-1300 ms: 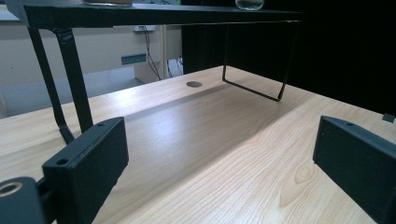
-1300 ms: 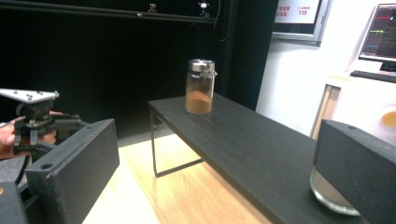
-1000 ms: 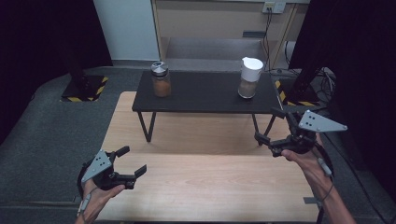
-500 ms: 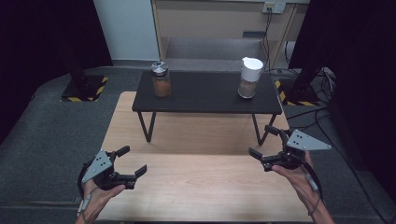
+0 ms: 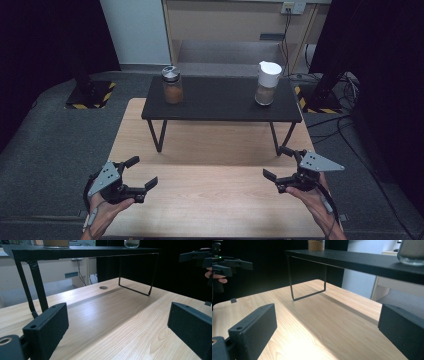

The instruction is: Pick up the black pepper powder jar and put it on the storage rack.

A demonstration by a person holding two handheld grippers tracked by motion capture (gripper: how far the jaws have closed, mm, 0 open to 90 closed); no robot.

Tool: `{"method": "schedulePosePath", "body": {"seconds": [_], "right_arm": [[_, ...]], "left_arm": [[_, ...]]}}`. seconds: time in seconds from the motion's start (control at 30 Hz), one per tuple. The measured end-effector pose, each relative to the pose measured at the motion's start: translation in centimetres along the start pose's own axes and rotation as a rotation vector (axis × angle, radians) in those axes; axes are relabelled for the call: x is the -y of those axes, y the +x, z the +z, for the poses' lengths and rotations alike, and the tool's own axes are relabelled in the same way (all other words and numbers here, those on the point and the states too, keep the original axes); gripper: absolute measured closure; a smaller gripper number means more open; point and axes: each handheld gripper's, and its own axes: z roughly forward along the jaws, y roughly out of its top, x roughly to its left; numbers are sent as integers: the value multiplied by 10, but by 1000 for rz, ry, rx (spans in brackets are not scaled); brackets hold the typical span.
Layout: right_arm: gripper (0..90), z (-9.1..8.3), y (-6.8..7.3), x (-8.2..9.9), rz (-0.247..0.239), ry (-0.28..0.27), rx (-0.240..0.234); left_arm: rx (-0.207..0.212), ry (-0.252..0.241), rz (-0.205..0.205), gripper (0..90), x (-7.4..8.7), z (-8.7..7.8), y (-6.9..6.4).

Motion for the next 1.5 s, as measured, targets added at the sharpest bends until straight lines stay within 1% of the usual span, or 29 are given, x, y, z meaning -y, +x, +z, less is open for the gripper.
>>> {"method": "schedulePosePath", "body": {"seconds": [0.07,0.17,0.33,0.43,0.53,0.7,0.8,0.83,0.9,1.03,1.07,1.13,1.17,1.37,1.4,1.47,1.5], "right_arm": [[24,1,1,4,9,1,0],[24,1,2,8,5,15,3],[24,1,5,14,12,18,6],[24,0,8,16,6,31,6],[27,0,9,19,10,43,2],[30,1,10,23,13,54,6],[30,-2,10,24,15,49,25],[30,-2,10,24,15,49,25],[30,-6,11,25,25,39,49],[32,-10,11,27,34,38,69],[32,-12,12,28,43,35,86],[33,-15,13,28,49,29,104],[33,-15,13,28,49,29,104],[34,-28,15,31,72,8,148],[33,-31,15,32,75,6,160],[33,-34,15,33,80,2,169],[33,-37,14,34,84,-2,179]], "left_arm": [[0,0,3,21,0,0,0],[2,-2,6,21,0,0,-1],[-3,-13,13,21,1,0,-1],[-2,-12,18,21,1,0,-2],[-1,-9,23,21,0,1,-2],[-8,-12,28,21,0,0,-3],[-20,-21,34,21,1,-1,-5],[-20,-21,34,21,1,-1,-5],[-31,-36,40,21,2,-2,-7],[-44,-42,46,21,2,-2,-8],[-60,-45,46,21,2,-3,-9],[-67,-49,46,21,3,-4,-10],[-75,-53,45,21,3,-5,-10],[-121,-82,16,21,7,-9,-9],[-131,-87,3,21,9,-10,-8],[-135,-91,-2,21,9,-10,-7],[-145,-92,-5,21,10,-11,-7]]}}
